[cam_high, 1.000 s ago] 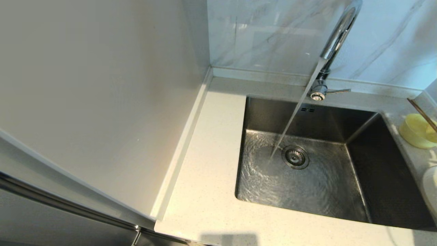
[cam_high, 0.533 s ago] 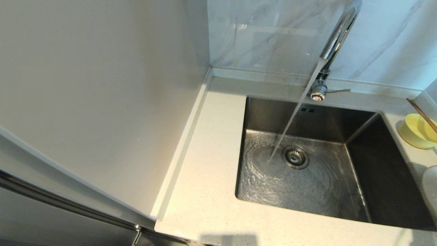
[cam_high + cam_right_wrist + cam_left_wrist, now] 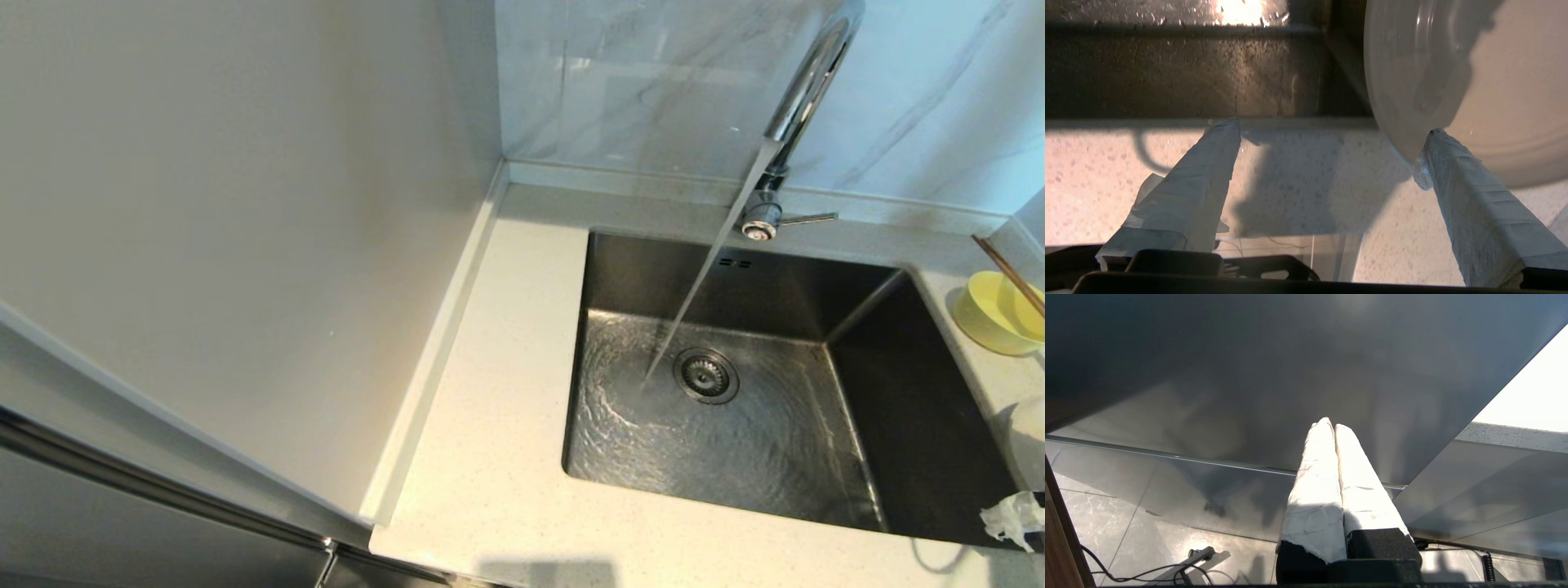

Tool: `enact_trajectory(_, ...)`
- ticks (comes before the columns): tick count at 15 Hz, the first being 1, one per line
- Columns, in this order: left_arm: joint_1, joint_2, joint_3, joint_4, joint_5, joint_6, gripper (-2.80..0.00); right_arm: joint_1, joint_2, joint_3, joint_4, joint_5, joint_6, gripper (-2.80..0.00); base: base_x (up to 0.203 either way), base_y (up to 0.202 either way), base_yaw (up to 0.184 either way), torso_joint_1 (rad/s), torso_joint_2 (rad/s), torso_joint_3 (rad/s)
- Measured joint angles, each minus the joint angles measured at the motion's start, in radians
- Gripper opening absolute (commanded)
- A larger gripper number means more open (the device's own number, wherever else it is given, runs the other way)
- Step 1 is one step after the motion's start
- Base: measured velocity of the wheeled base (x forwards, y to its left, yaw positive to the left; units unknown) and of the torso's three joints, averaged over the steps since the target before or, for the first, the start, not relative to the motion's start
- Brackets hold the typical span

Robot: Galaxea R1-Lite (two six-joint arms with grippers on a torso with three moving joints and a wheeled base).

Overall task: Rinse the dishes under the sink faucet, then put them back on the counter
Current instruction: Pick up the plate

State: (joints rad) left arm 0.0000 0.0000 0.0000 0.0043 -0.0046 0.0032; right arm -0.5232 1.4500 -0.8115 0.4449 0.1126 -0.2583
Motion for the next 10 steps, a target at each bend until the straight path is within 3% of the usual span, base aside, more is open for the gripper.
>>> enact_trajectory(4, 0.000, 0.000, 0.000, 0.000, 0.000, 0.000, -2.80, -0.006, 0.049, -0.011, -0.128, -0.015, -0.074, 0.00, 0.000, 0.000, 0.000, 0.000, 0.00, 0.000)
enact_trajectory(10, 0.000, 0.000, 0.000, 0.000, 0.000, 0.000, -2.80, -0.058, 0.160, -0.137, -0.163, -0.048, -0.126, 0.00, 0.000, 0.000, 0.000, 0.000, 0.00, 0.000)
